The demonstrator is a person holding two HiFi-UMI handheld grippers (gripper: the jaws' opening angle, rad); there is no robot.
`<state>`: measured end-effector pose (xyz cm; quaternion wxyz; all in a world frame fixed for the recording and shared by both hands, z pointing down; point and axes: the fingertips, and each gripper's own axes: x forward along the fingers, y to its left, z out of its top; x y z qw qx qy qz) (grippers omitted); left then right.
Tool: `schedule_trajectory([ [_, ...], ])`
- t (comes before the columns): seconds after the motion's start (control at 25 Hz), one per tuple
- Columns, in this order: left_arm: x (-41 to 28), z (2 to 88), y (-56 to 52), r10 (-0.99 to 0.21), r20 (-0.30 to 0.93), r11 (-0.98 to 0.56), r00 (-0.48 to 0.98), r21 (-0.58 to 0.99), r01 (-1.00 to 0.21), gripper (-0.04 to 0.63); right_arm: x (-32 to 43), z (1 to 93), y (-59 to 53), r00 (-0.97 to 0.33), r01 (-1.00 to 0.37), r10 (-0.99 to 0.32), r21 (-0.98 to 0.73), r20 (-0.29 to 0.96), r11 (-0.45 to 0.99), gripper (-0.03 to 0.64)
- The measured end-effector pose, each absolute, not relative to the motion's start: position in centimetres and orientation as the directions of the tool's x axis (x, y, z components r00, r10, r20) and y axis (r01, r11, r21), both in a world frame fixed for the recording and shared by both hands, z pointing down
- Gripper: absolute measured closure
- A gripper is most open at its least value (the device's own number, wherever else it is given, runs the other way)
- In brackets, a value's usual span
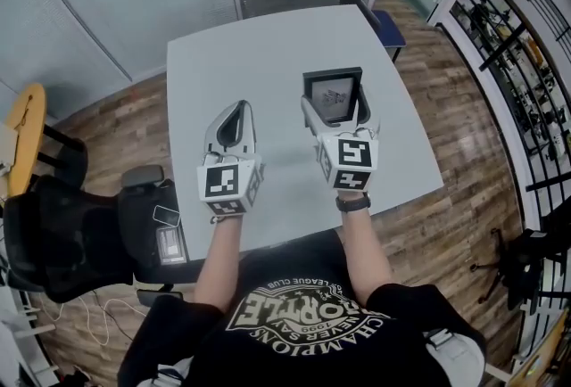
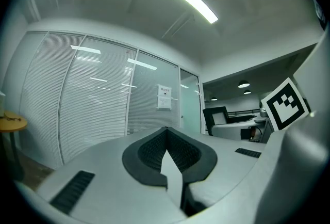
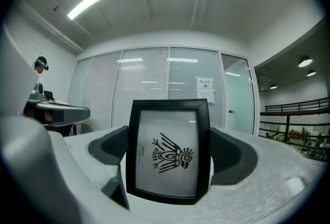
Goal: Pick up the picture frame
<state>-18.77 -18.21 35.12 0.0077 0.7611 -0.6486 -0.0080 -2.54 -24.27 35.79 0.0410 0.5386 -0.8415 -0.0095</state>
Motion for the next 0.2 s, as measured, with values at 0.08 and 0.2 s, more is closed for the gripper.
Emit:
schedule_trajectory([
  [0.08, -18.79, 34.99, -18.46, -0.987, -0.004, -0.158, 0.158, 0.020, -0.987, 0.592, -2.43, 35.93, -24.40, -0.413, -0.907, -0.908, 0.059, 0.063, 0.417, 0.129],
  [0.2, -18.97, 35.01, -18.77, -0.988, -0.002, -0.155, 0.155, 0.015, -0.988, 0.592, -2.40, 36.27, -24.64, -0.408, -0.909, -0.910, 0.061, 0.071, 0.412, 0.129],
])
